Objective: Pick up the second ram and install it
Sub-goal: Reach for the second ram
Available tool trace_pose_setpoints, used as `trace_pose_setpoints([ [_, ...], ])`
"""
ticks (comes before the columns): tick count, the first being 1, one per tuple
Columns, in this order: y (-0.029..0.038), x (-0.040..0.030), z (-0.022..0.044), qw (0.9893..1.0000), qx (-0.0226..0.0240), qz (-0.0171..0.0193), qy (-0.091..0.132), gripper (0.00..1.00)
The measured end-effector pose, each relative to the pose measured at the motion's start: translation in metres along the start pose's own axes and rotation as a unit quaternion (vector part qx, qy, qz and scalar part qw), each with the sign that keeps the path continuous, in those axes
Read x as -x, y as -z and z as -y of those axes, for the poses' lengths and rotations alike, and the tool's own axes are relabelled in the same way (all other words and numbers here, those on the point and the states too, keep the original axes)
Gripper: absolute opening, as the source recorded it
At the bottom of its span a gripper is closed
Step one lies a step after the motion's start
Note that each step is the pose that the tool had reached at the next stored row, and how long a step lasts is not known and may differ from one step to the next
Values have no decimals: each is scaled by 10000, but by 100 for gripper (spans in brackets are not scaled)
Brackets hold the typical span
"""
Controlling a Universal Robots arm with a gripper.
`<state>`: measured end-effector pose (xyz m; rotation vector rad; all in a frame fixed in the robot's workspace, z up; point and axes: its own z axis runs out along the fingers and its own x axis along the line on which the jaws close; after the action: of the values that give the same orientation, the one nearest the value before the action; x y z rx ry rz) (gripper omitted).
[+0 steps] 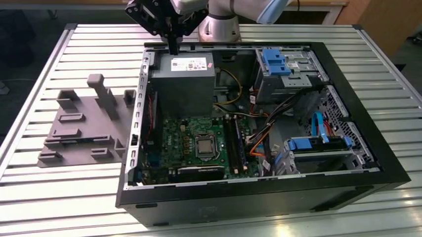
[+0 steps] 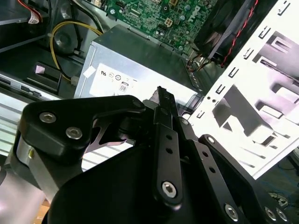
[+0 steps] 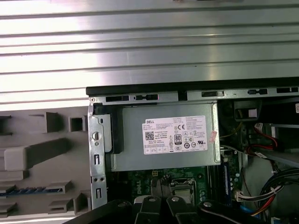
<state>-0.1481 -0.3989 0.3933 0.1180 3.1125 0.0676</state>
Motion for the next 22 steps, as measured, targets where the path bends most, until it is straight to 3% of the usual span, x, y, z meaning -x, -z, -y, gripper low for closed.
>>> trace_pose_setpoints([
  [22,3,-104,8,10000,0,0,0,11],
])
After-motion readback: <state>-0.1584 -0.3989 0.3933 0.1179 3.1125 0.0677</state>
